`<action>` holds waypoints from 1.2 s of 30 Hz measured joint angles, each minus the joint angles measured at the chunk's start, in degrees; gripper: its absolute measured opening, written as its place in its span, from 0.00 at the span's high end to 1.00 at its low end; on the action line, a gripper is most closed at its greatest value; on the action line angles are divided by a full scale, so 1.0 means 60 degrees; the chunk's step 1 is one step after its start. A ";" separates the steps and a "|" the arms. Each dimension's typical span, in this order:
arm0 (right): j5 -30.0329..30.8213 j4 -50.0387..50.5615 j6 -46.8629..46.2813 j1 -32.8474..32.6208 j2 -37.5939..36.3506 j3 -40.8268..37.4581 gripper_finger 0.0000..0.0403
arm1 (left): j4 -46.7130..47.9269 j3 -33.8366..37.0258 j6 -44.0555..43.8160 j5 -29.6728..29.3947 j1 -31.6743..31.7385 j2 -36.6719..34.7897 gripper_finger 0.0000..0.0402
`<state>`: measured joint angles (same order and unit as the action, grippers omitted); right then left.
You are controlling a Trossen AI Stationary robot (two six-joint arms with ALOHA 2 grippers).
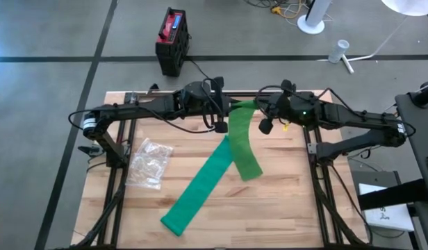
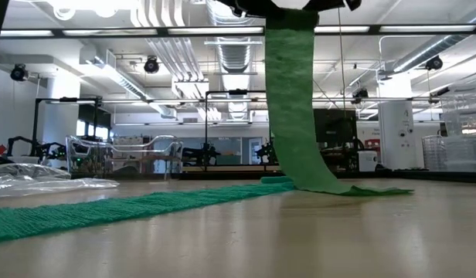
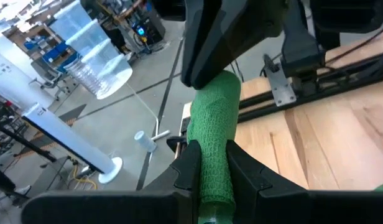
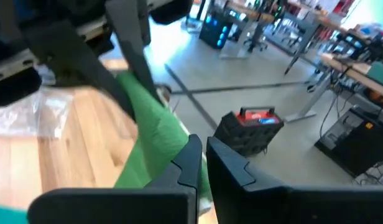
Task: Roll bandage
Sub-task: Roll the green bandage
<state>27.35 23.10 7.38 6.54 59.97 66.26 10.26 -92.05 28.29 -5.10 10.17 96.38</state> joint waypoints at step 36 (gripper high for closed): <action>-0.2556 0.0170 0.1521 0.0020 -0.0105 0.0078 0.93 | 0.0134 -0.0026 0.0078 0.0371 -0.0156 0.0113 0.90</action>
<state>12.01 24.12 16.51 6.66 59.34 66.73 11.07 -92.20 28.76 -2.87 9.24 97.06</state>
